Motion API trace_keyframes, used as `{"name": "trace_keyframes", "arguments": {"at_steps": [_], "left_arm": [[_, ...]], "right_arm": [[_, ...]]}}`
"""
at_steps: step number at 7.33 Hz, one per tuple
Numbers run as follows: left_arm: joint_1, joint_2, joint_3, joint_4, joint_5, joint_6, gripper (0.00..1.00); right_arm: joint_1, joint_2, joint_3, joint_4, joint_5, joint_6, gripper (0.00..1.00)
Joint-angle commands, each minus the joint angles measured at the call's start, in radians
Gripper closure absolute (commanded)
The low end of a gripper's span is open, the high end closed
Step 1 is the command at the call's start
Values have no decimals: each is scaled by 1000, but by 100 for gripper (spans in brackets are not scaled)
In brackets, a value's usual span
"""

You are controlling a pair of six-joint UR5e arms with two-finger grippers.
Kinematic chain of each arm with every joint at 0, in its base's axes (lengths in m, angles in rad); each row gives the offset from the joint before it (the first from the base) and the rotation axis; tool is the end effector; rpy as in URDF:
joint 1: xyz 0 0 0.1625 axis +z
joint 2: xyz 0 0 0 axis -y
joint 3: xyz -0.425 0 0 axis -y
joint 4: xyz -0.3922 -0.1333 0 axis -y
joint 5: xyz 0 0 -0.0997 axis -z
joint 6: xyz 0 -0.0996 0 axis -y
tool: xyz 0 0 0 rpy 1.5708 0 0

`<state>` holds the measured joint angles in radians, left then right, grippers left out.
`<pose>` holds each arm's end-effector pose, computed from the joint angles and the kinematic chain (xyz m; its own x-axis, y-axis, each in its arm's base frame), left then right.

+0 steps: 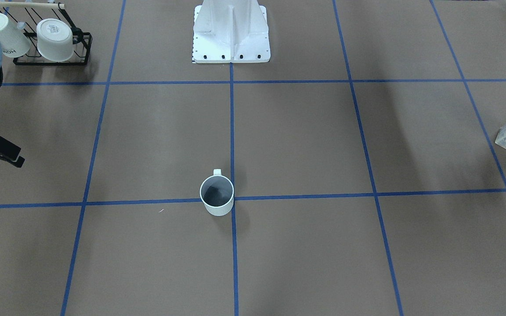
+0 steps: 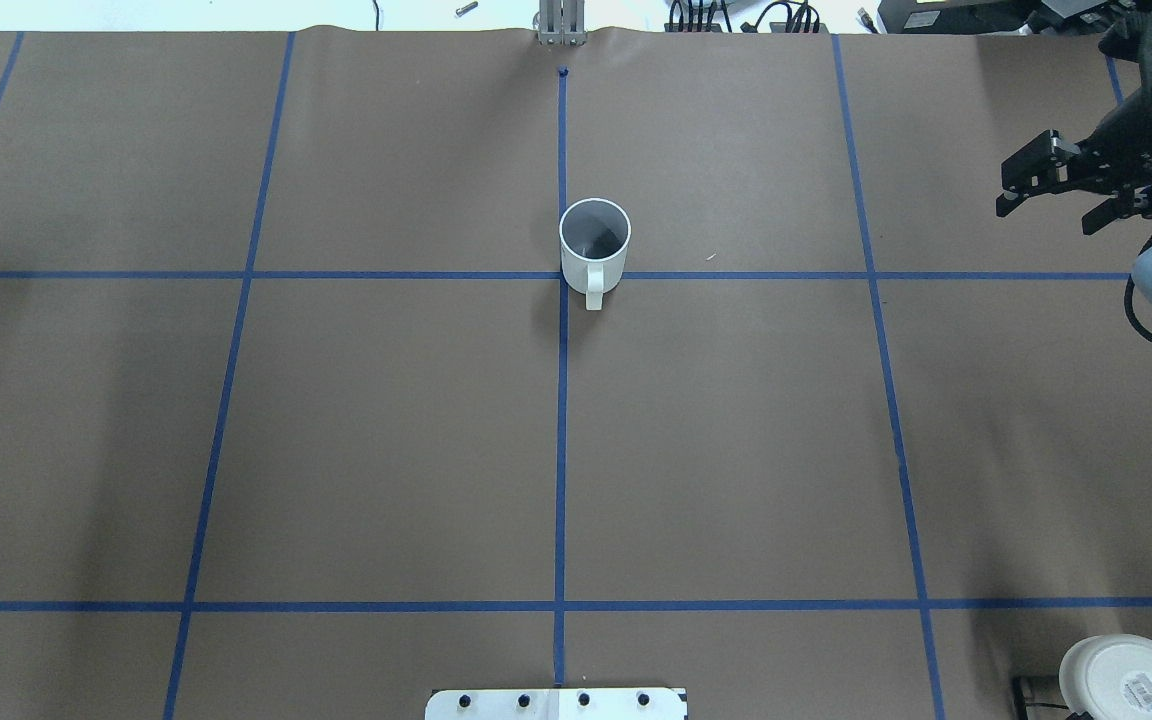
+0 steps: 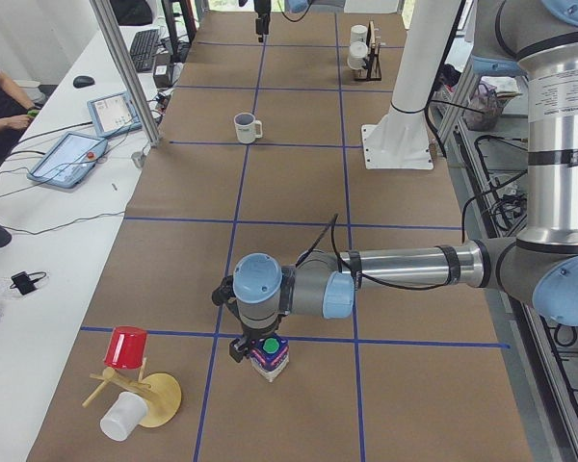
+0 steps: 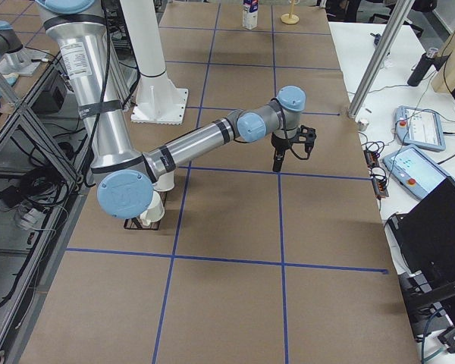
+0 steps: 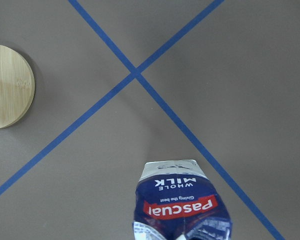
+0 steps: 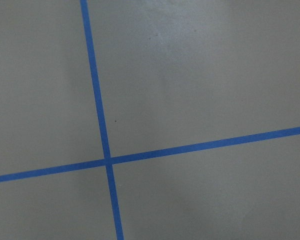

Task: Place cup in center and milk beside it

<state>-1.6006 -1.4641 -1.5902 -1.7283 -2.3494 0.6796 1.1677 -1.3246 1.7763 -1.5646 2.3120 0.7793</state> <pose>-0.0767 -0.4478 0.6830 0.5733 0.6485 -0.5008 -0.4250 0.7579 0.4949 -0.1661 -0.5579 0.4253 0.6467 0.1787 0.7415 -0.1443 0.9833 -0.1111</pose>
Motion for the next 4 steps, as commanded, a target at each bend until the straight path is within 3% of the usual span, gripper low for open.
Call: {"name": "trace_keyframes", "arguments": {"at_steps": [1, 4], "left_arm": [[1, -1, 15, -13, 1, -5, 2], [2, -1, 16, -14, -2, -14, 2]], "right_arm": [[0, -1, 0, 0, 0, 0, 0], [0, -1, -2, 0, 0, 0, 0]]}}
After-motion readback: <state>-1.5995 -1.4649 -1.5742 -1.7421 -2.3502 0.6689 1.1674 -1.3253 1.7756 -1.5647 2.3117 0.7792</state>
